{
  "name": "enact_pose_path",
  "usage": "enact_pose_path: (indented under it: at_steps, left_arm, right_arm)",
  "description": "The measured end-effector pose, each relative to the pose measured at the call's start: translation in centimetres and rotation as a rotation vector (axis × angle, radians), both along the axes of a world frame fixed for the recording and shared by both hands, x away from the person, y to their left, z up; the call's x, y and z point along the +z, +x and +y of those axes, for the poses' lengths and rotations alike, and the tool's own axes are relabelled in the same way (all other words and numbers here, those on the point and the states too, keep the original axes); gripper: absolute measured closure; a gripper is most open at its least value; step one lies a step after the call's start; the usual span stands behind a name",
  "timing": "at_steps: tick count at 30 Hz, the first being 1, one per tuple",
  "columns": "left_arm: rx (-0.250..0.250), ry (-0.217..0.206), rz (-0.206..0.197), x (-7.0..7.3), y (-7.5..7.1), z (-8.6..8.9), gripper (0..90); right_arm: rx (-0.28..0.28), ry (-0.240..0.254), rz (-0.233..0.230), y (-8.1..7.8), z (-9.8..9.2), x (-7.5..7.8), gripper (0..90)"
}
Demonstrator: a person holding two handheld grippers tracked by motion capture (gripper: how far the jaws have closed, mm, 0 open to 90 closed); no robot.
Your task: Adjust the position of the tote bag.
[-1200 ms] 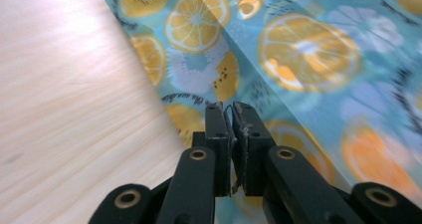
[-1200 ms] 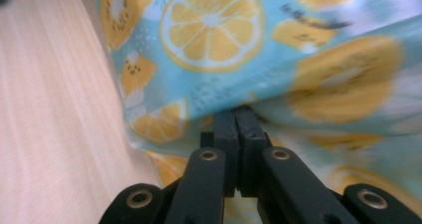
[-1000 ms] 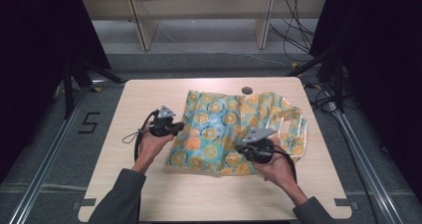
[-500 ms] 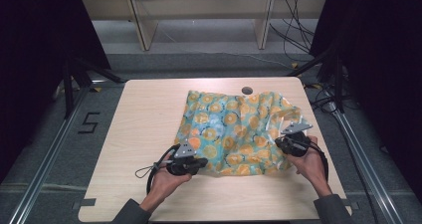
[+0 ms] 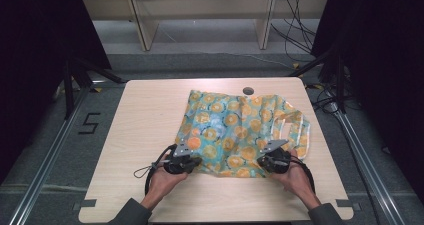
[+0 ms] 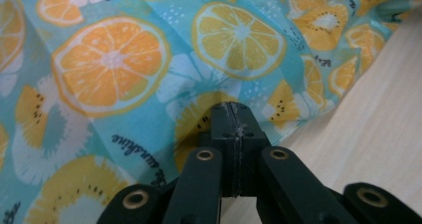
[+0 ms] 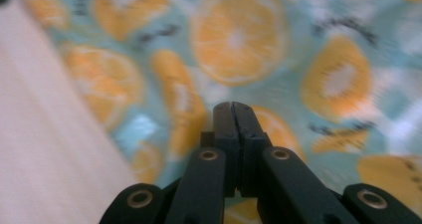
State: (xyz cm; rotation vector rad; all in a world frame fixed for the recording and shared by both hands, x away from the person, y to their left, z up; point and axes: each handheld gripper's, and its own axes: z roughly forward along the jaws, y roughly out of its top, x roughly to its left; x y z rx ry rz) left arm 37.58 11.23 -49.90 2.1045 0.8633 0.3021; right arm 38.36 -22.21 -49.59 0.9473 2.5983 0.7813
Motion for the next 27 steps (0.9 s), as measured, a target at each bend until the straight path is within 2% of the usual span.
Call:
enact_pose_path:
  at_steps: [2,3,4,6,7,8,9,10,11,13,14,15,16,17,18,19,20,21,23,24,25,26,27]
  left_arm:
    - [0.005,0.009,0.000,0.0,0.1,0.3,88.9]
    - [0.024,0.012,0.001,0.1,0.5,0.8,88.9]
    - [0.015,0.034,-0.015,0.1,0.9,1.2,88.9]
    - [0.040,0.048,-0.015,0.1,1.6,1.7,88.9]
    - [0.040,0.048,-0.015,0.1,1.6,1.7,88.9]
    - [0.071,0.038,-0.005,0.1,2.4,2.3,88.9]
    - [0.075,0.054,-0.021,0.2,2.8,2.6,88.9]
    - [0.086,0.052,-0.013,0.1,3.2,2.9,88.9]
    - [0.097,0.059,-0.023,0.1,3.7,3.2,88.8]
    - [0.118,0.069,-0.010,0.0,4.8,3.8,88.9]
    - [0.144,0.069,-0.001,-0.2,5.3,4.1,88.8]
    - [0.160,0.082,-0.010,-0.3,6.0,4.5,88.3]
    - [0.160,0.082,-0.010,-0.3,6.0,4.5,88.4]
    - [0.185,0.084,0.024,-0.6,7.6,5.1,88.3]
    - [0.204,0.060,0.039,-0.7,8.3,5.3,88.3]
    - [0.204,0.060,0.039,-0.7,8.3,5.3,88.3]
    - [0.212,0.049,0.047,-0.7,8.9,5.5,88.3]
    - [0.209,0.060,0.052,-0.5,9.7,5.5,88.4]
    - [0.219,0.048,0.046,-0.5,9.8,5.5,88.3]
    - [0.223,0.034,0.051,-0.3,9.7,5.9,88.0]
    - [0.223,0.034,0.051,-0.3,9.7,5.9,87.8]
    - [0.225,0.008,0.046,0.2,9.2,6.4,87.5]
    - [0.222,0.012,0.038,0.7,8.8,6.7,87.2]
  right_arm:
    - [0.026,0.004,-0.005,-0.6,1.1,-0.1,90.0]
    - [0.035,0.000,-0.009,-1.0,1.8,-0.1,90.0]
    - [0.035,0.000,-0.015,-1.3,2.5,-0.2,90.0]
    - [0.066,-0.033,-0.040,-1.7,3.9,-0.2,90.0]
    - [0.102,-0.025,-0.037,-1.8,4.6,-0.2,90.0]
    - [0.114,-0.034,-0.042,-1.9,5.3,-0.2,90.0]
    - [0.117,-0.010,-0.031,-2.2,6.2,-0.3,90.0]
    - [0.145,-0.021,-0.033,-2.2,6.9,-0.3,90.0]
    - [0.174,-0.011,-0.044,-2.2,7.6,-0.3,90.0]
    - [0.203,-0.009,-0.044,-2.2,9.1,-0.4,90.0]
    - [0.215,-0.013,-0.044,-2.1,9.8,-0.4,90.0]
    - [0.217,-0.006,-0.050,-2.1,10.5,-0.4,90.0]
    - [0.217,-0.006,-0.050,-2.1,10.5,-0.4,90.0]
    - [0.252,0.000,-0.057,-1.6,12.0,-0.5,90.0]
    - [0.255,0.006,-0.046,-1.5,12.7,-0.5,90.0]
    - [0.259,0.007,-0.040,-1.4,13.3,-0.5,90.0]
    - [0.259,0.007,-0.040,-1.4,13.3,-0.5,90.0]
    - [0.255,0.014,-0.024,-1.0,14.5,-0.5,90.0]
    - [0.259,0.009,-0.037,-0.7,14.9,-0.5,90.0]
    - [0.257,0.021,-0.023,-0.3,15.5,-0.5,90.0]
    - [0.265,0.024,-0.019,-0.1,15.6,-0.4,90.0]
    - [0.253,0.036,-0.015,-0.1,15.4,-0.2,90.0]
    - [0.239,0.043,-0.021,0.0,15.0,0.2,90.0]
